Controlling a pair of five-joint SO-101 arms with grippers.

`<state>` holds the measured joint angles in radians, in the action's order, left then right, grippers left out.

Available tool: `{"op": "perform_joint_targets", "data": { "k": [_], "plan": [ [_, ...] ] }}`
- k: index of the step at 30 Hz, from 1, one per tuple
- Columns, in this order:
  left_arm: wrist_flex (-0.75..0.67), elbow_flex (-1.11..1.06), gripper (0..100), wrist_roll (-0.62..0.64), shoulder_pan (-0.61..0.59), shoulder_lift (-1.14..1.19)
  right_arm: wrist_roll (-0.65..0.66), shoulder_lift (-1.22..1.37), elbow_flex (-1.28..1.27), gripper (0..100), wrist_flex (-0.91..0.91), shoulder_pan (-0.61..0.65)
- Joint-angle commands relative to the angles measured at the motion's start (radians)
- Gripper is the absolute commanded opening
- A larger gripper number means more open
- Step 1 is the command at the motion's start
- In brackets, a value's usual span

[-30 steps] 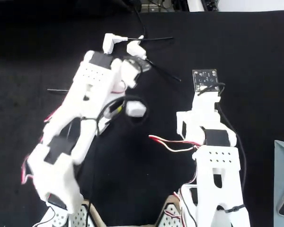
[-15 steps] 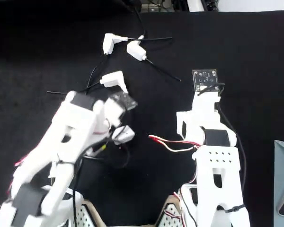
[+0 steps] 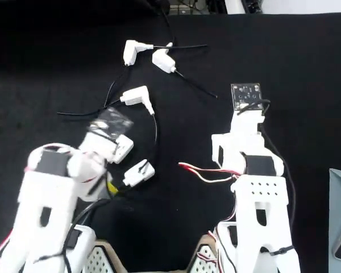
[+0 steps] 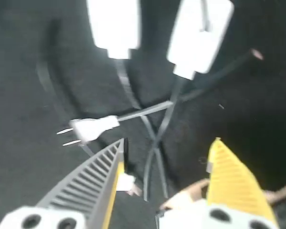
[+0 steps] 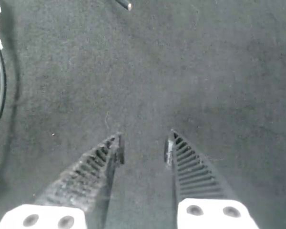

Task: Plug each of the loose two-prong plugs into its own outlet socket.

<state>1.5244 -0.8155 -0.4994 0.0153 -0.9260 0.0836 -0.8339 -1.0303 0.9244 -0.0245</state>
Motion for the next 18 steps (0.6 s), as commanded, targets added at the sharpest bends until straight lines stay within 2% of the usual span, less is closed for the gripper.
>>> {"op": "perform_joint_targets", "data": {
  "k": [1, 5, 10, 15, 18],
  "plan": [
    [-0.012, -0.01, 31, -0.009, -0.128, -0.137, -0.003, -0.004, 0.038, 14.5, 0.006, 0.06],
    [-0.028, -0.07, 30, -0.009, -0.251, -0.222, -0.003, -0.004, 0.061, 14.5, 0.058, 0.14],
    [-0.158, -0.205, 30, -0.009, -0.401, -0.278, -0.005, 0.001, 0.076, 14.5, 0.091, 0.276],
    [-0.247, -0.323, 31, -0.014, -0.444, -0.282, -0.051, 0.001, 0.071, 14.5, 0.089, 0.339],
    [-0.245, -0.38, 31, -0.089, -0.444, -0.282, -0.052, 0.002, 0.065, 14.5, 0.091, 0.334]
  ]
}}
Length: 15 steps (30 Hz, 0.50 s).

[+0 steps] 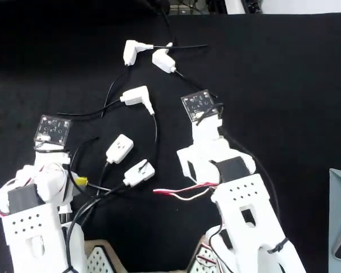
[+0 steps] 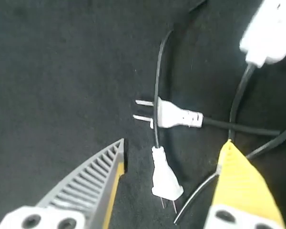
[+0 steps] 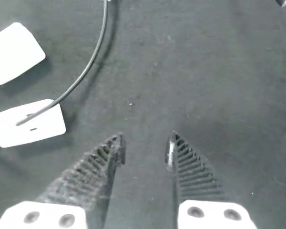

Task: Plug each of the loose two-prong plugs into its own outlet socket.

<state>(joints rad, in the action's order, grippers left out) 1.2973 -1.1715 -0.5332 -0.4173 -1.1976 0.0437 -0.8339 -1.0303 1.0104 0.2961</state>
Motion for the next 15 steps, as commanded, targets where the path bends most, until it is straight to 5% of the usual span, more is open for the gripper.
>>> {"op": "perform_joint_targets", "data": {
  "k": [1, 15],
  "plan": [
    [-0.021, -0.041, 31, -0.071, -0.01, -0.011, -0.012, 0.002, 0.059, 14.5, 0.005, 0.014],
    [-0.163, -0.231, 31, -0.094, -0.013, -0.009, -0.012, -0.004, 0.025, 14.5, 0.003, 0.014]
  ]
}}
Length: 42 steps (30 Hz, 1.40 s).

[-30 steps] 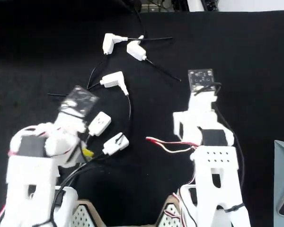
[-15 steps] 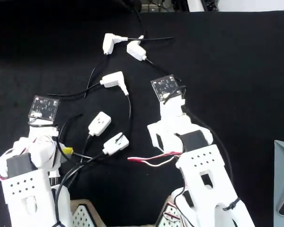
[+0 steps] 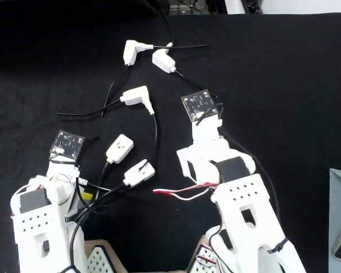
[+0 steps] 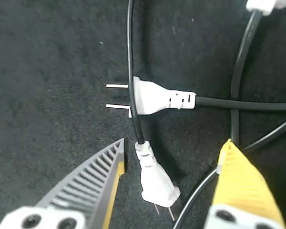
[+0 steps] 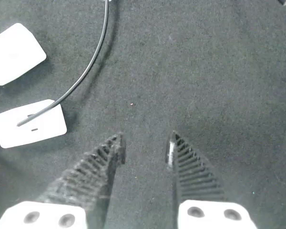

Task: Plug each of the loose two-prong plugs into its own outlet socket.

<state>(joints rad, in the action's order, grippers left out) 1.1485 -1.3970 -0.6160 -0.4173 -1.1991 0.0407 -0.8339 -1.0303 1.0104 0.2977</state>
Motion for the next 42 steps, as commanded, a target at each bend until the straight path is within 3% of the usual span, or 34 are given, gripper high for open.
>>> {"op": "perform_joint_targets", "data": {
  "k": [1, 12, 23, 28, 32, 42],
  "plan": [
    [-0.014, -0.013, 31, -0.011, -0.013, -0.008, -0.009, -0.004, 0.024, 14.5, 0.003, 0.012],
    [0.021, -0.01, 30, -0.006, -0.033, 0.037, -0.009, -0.004, 0.004, 14.5, -0.005, 0.012],
    [-0.003, 0.191, 26, -0.011, -0.028, 0.52, -0.009, -0.004, 0.005, 14.5, -0.005, 0.012],
    [-0.014, 0.255, 16, -0.011, -0.027, 0.647, -0.009, -0.004, 0.004, 14.3, -0.005, 0.012],
    [-0.008, 0.277, 2, -0.011, -0.025, 0.635, -0.009, -0.004, 0.004, 14.2, -0.005, 0.012],
    [0.278, 0.576, 3, 0.043, 0.004, 0.364, -0.009, -0.005, 0.005, 14.2, 0.0, 0.011]
  ]
}}
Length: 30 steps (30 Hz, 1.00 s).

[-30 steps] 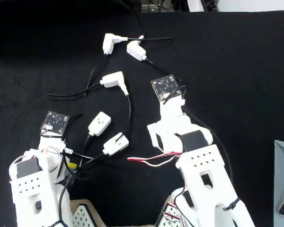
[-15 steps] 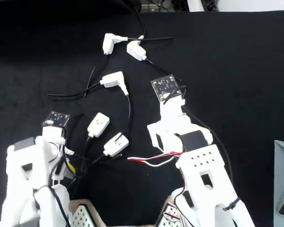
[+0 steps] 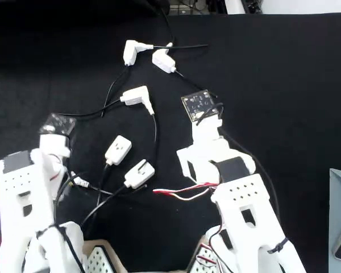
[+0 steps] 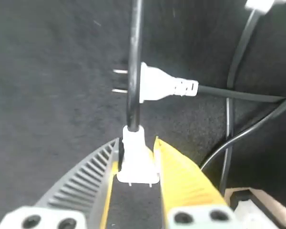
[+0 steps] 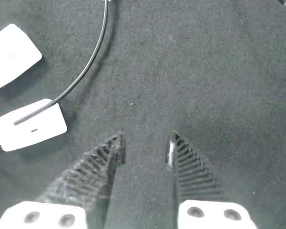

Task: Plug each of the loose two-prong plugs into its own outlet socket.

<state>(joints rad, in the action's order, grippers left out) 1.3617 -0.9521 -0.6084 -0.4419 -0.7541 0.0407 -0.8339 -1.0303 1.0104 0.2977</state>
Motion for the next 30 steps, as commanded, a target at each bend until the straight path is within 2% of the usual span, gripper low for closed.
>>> {"op": "perform_joint_targets", "data": {
  "k": [1, 4, 8, 12, 16, 20, 24, 26, 28, 30],
  "plan": [
    [0.078, 0.157, 3, 0.052, 0.045, -0.104, -0.009, -0.005, 0.008, 14.2, 0.005, 0.009],
    [0.092, 0.205, 3, 0.12, 0.142, -0.132, -0.009, -0.005, 0.015, 14.2, 0.005, -0.048],
    [0.066, 0.225, 3, 0.242, 0.298, -0.13, -0.002, -0.044, 0.03, 14.2, 0.005, -0.189],
    [-0.003, 0.229, 3, 0.373, 0.46, -0.13, 0.002, -0.122, 0.027, 14.2, 0.005, -0.307],
    [-0.106, 0.219, 3, 0.482, 0.607, -0.129, 0.069, -0.183, 0.022, 14.2, 0.005, -0.407],
    [-0.198, 0.229, 3, 0.572, 0.725, -0.064, 0.077, -0.196, 0.024, 14.2, 0.002, -0.465],
    [-0.305, 0.266, 3, 0.638, 0.797, 0.106, 0.077, -0.194, 0.021, 14.2, -0.002, -0.468],
    [-0.33, 0.309, 7, 0.655, 0.823, 0.215, 0.077, -0.194, 0.021, 14.2, -0.002, -0.468],
    [-0.318, 0.364, 19, 0.667, 0.845, 0.313, 0.077, -0.194, 0.021, 14.4, -0.002, -0.468],
    [-0.275, 0.427, 31, 0.746, 0.845, 0.391, 0.077, -0.194, 0.021, 14.4, 0.002, -0.466]
  ]
}}
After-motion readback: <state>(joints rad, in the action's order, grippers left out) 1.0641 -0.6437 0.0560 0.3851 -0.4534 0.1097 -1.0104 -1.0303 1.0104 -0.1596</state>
